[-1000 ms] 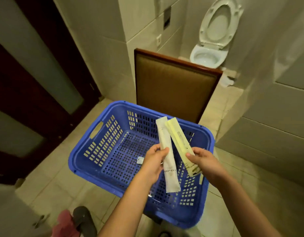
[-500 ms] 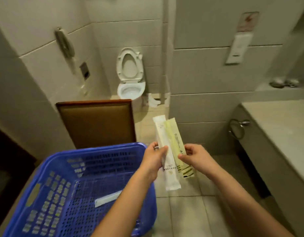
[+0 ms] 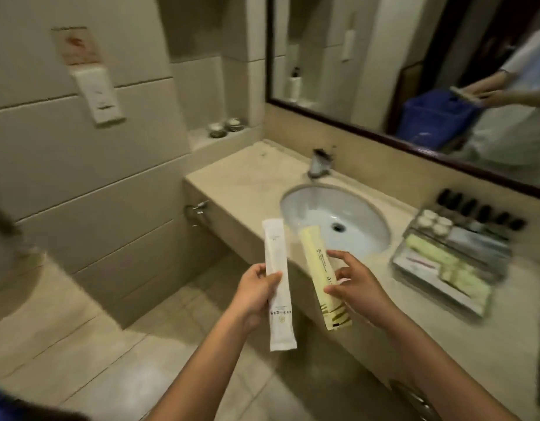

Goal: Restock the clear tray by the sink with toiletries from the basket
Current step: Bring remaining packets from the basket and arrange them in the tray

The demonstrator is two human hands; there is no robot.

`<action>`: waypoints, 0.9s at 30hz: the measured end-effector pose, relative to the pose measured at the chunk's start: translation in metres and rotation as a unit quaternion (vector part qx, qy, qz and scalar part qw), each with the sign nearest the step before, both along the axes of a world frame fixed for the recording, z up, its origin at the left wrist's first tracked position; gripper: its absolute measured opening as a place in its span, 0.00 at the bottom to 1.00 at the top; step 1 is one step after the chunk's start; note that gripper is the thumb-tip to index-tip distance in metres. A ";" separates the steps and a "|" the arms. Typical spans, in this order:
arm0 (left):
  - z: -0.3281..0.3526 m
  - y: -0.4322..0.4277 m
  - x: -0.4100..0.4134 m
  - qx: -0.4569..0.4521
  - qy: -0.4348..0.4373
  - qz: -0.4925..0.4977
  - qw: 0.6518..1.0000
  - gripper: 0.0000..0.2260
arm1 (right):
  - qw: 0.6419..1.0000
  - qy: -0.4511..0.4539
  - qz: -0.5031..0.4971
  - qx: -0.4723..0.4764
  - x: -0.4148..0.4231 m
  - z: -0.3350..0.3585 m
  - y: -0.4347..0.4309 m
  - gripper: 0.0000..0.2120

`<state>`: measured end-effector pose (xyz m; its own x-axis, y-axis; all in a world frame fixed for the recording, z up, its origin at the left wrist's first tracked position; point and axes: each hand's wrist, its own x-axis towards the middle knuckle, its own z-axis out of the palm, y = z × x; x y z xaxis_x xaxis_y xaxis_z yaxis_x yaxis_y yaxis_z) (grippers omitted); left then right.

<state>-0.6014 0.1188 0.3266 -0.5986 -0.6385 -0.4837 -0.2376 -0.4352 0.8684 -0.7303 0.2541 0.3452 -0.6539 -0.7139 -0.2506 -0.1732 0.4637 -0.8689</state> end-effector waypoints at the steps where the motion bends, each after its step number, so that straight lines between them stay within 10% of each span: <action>1: -0.006 0.010 -0.021 0.003 -0.006 -0.022 1.000 0.07 | 1.000 -0.001 -0.030 0.006 -0.020 -0.002 0.020 0.29; 27: -0.078 0.077 -0.403 0.061 -0.114 -0.375 0.918 0.10 | 0.910 -0.104 -0.386 0.108 -0.298 -0.072 0.172 0.14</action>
<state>-1.0046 0.1960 0.2484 -0.7216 -0.0208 -0.6920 -0.6802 -0.1643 0.7143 -1.0283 0.4258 0.2736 -0.8621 0.0193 -0.5064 0.4352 0.5404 -0.7202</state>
